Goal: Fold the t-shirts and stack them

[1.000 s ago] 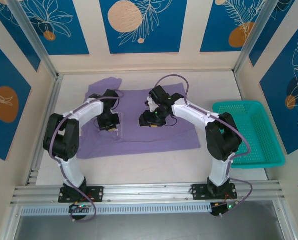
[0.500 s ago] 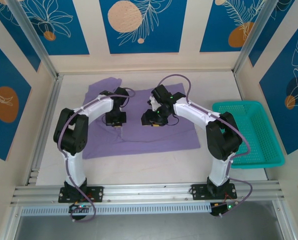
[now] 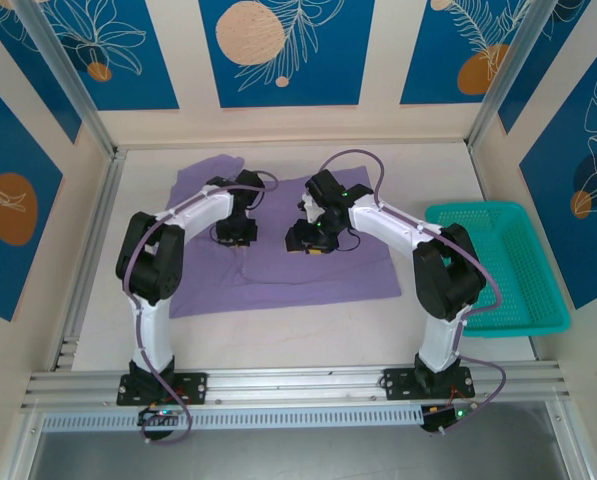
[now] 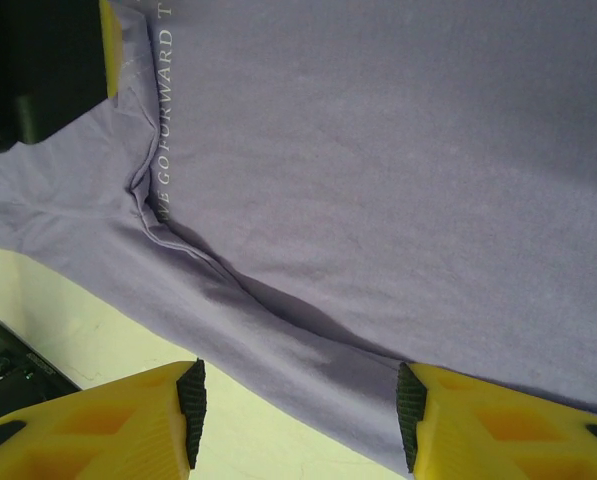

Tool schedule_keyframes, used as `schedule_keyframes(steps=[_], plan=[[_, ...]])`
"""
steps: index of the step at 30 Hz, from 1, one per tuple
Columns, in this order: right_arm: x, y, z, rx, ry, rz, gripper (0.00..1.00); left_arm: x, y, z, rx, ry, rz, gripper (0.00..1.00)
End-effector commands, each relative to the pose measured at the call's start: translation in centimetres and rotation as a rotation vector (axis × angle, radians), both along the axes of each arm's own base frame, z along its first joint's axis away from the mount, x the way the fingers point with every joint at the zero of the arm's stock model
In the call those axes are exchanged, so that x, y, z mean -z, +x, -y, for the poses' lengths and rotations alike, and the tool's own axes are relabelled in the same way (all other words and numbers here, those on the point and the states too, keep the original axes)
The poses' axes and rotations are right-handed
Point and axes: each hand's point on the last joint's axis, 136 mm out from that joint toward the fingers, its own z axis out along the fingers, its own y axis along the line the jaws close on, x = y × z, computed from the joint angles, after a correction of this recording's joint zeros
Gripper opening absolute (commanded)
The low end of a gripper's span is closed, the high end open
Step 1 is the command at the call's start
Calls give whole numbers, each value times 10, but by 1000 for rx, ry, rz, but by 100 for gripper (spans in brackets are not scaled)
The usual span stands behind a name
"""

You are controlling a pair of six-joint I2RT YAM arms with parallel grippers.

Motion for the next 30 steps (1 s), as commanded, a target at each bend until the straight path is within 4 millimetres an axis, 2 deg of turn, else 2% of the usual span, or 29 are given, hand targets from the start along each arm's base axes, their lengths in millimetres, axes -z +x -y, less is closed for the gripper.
schedule_keyframes(steps=[1, 5, 8, 12, 15, 19, 24, 30], plan=[[-12, -6, 4, -4, 14, -2, 56, 3, 3, 7, 40, 6, -6, 17], [-12, -6, 6, 3, 11, -7, 56, 0, 5, 19, 45, -63, 2, 22], [-12, -6, 8, 12, 13, -11, 56, -16, 10, 27, 25, -134, 35, 31], [-11, -6, 11, 29, 16, -22, 56, -45, 16, 13, -76, -224, 85, 47], [-8, -5, 14, 43, 17, -29, 56, -50, 9, -1, -127, -287, 59, 53], [-9, -4, 14, 46, 21, -28, 56, -35, -11, -25, -189, -263, 16, 51], [-9, -5, 14, 47, 23, -29, 56, -14, -19, -51, -363, -396, -21, 36], [-8, -5, 14, 50, 23, -38, 56, -6, -10, -43, -320, -431, -29, 31]])
